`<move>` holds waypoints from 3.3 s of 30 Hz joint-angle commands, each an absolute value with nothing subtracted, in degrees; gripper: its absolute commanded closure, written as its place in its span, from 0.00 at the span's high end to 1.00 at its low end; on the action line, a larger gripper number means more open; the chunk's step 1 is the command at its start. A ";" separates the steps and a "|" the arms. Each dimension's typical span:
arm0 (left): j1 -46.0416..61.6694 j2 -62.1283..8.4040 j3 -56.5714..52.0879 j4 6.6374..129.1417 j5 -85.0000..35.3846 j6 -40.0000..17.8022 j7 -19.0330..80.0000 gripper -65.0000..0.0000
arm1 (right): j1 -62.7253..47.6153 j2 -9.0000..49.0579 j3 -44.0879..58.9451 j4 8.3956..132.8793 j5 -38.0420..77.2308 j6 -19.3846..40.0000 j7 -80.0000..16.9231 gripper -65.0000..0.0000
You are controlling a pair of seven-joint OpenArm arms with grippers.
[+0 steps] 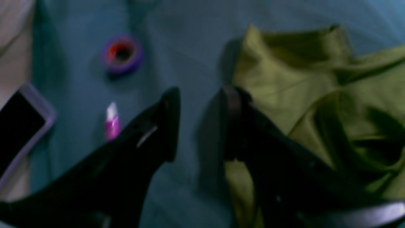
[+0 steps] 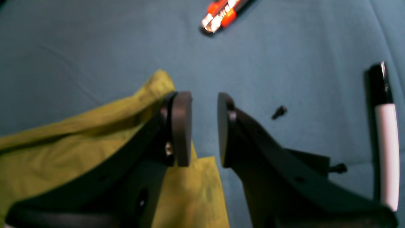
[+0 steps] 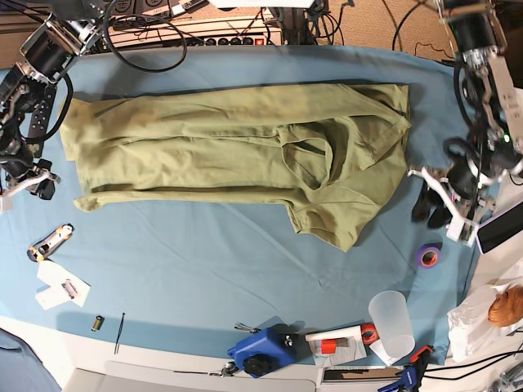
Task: Layout the t-shirt on the table in an organized manner, then fold the t-shirt properly
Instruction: 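Move the left gripper to the hem corner and grasp it, then fold the hem corner with the left gripper up onto the collar edge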
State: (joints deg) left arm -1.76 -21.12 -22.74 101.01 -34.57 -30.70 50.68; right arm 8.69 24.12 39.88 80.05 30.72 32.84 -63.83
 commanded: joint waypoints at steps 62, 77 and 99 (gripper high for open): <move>-31.94 -16.19 9.15 61.34 -29.02 -24.36 53.41 0.00 | 9.63 25.69 37.17 81.06 30.20 36.67 -63.96 0.23; -35.86 -16.23 9.15 66.94 -44.49 -24.75 73.56 0.00 | 9.50 25.91 37.19 81.06 28.91 38.20 -63.79 0.32; -12.84 -26.76 3.84 97.60 -55.61 -34.09 75.75 0.00 | 9.52 29.91 37.08 81.06 35.20 40.00 -71.61 0.38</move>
